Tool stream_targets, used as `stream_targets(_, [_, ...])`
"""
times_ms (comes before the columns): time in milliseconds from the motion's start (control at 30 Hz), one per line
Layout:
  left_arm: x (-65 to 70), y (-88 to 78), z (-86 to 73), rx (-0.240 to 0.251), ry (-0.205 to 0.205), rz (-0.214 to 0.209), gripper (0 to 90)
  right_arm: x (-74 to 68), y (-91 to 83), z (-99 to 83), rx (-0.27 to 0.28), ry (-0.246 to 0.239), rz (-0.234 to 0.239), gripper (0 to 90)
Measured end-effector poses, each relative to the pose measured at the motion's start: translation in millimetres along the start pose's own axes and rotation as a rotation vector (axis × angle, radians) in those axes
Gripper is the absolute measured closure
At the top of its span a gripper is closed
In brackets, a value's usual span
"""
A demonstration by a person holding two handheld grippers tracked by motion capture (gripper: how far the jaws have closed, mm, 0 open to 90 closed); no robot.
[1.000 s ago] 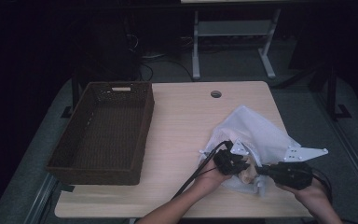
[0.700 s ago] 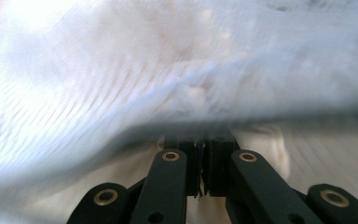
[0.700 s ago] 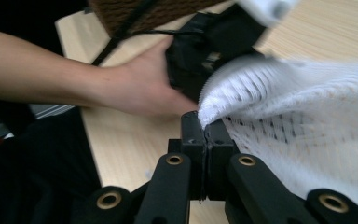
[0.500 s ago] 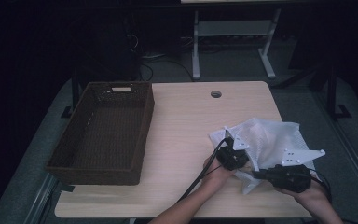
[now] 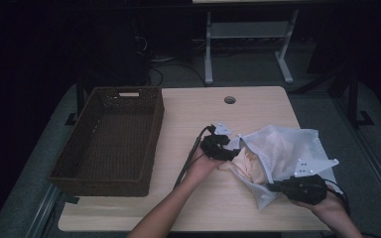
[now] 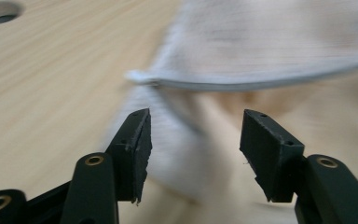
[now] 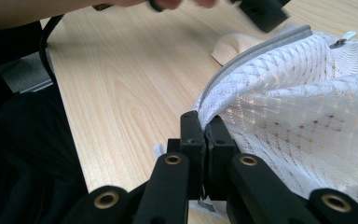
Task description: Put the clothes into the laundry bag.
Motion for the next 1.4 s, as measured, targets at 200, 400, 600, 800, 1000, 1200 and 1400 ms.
stream_targets(200, [-30.2, 34.8, 11.8, -0.065, -0.004, 0.025, 39.5, 0.3, 0.5, -1.1, -0.001, 0.002, 0.003, 87.8])
stream_targets(400, [-30.1, 52.7, 11.6, -0.121, 0.079, 0.046, 61.6, 1.4, 0.5, -2.4, 0.0, 0.0, 0.002, 87.8])
stream_targets(600, [-26.7, 50.1, 7.7, -0.15, 0.12, 0.054, 88.6, 1.9, 1.0, -2.6, -0.002, 0.004, -0.003, 87.8])
stream_targets(800, [-33.3, 24.2, -0.9, -0.115, 0.061, 0.1, 89.4, 5.6, 0.5, -3.4, -0.003, 0.011, -0.022, 87.8])
stream_targets(1000, [-40.4, -24.5, -24.9, -0.06, -0.048, 0.139, 89.4, 19.1, 5.8, -2.1, -0.027, 0.009, -0.068, 87.8])
stream_targets(1200, [-27.0, -66.4, -59.8, -0.046, -0.107, 0.139, 89.3, 45.8, 18.1, 7.6, -0.058, -0.006, -0.144, 87.8])
stream_targets(1400, [-7.2, -88.5, -92.9, -0.074, -0.115, 0.096, 87.9, 61.5, 26.2, 9.3, -0.056, 0.023, -0.157, 87.3])
Point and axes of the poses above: each handheld gripper's, and its own axes: y roughly forward along the jaws, z roughly out of its top, x roughly to its right, the point moved 3 cm from there along y, roughly forward along the jaws, and after that the axes turned 9 degrees about -y, right-handed, at the moved point
